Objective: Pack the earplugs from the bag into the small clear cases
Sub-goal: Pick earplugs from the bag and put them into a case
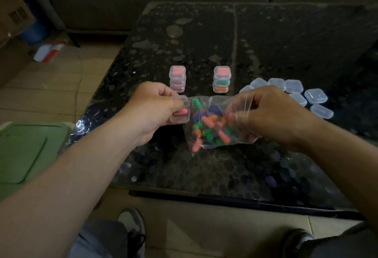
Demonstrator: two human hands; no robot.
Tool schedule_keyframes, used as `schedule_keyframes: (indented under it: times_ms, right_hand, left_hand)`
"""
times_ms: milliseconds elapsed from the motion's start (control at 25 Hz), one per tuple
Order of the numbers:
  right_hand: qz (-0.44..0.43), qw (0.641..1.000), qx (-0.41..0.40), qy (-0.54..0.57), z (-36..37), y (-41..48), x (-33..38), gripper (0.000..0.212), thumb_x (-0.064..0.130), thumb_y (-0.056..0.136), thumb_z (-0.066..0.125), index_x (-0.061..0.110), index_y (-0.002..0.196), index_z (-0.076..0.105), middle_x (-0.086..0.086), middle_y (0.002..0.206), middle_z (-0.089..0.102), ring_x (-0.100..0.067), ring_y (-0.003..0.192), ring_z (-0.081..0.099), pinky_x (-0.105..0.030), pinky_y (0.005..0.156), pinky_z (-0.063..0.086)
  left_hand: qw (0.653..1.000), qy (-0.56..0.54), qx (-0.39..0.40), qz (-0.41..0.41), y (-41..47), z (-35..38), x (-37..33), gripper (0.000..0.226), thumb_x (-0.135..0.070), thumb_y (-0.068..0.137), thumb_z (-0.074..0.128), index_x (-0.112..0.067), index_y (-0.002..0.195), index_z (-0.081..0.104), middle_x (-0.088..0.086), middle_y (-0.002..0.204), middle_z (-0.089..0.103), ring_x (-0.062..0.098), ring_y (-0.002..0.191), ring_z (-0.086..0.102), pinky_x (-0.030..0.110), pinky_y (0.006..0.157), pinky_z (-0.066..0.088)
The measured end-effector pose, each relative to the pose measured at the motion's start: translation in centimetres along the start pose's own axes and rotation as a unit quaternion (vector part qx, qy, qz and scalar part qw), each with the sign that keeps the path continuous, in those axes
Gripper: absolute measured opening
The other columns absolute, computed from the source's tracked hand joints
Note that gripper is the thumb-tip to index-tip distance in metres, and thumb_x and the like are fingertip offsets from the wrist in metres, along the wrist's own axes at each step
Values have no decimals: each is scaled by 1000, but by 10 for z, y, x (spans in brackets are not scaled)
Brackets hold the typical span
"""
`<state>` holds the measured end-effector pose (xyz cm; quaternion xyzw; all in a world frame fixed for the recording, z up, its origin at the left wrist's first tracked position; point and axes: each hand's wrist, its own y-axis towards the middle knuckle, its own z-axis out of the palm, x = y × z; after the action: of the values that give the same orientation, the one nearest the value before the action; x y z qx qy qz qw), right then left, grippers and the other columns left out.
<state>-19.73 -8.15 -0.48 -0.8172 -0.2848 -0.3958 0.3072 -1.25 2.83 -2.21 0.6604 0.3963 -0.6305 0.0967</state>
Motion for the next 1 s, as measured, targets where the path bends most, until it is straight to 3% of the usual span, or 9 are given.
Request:
schedule_keyframes:
  times_ms: [160,320,400,600,760,880,1000]
  right_hand:
    - [8,998,56,-12,2,-3,1,14,4,88,67,13,80,74,3,60,69,-5,52,64,-18,51,50]
    - [-23,999,39,-14,6,-2,0,20,-1,87,65,17,89,75,-1,77,74,-10,69,72,-23,53,58]
    - [-31,998,43,-21,7,-1,-2,19,1,87,67,18,89,76,-4,79,75,-17,72,73,-31,56,61]
    - [-60,996,57,-28,10,0,-4,9,9,84,71,15,86,77,-4,72,74,-13,62,69,-19,54,54]
    - [-62,993,85,-49,13,4,-5,3,16,87,77,15,89,77,-1,79,76,-10,70,72,-25,64,59]
    - [-36,995,90,-5,13,4,-3,13,20,87,77,10,94,75,-13,81,75,-22,68,71,-25,57,59]
    - [-20,996,85,30,11,2,-3,7,17,87,79,13,91,76,-13,77,74,-15,61,68,-18,53,53]
  left_hand:
    - [1000,-21,-2,15,0,-2,-1,14,12,88,68,7,101,66,17,87,68,12,57,68,27,64,61]
    - [991,-113,-6,68,-3,2,-6,19,18,85,67,0,93,64,22,105,70,18,79,73,23,63,56]
    - [987,-130,41,81,-7,7,-4,22,20,85,64,-2,87,61,22,100,67,18,73,70,23,62,55]
    - [975,-139,131,118,-13,13,2,13,15,87,65,7,97,64,18,88,70,18,72,71,32,71,60]
    - [979,-83,154,108,-18,18,7,19,7,79,76,1,95,68,16,84,72,26,76,72,49,80,57]
    - [991,-14,114,73,-14,23,13,18,6,80,78,-7,88,68,13,79,70,27,68,67,43,60,51]
    - [992,-12,111,51,-11,22,14,18,5,81,79,-7,87,67,16,80,68,32,62,63,38,53,44]
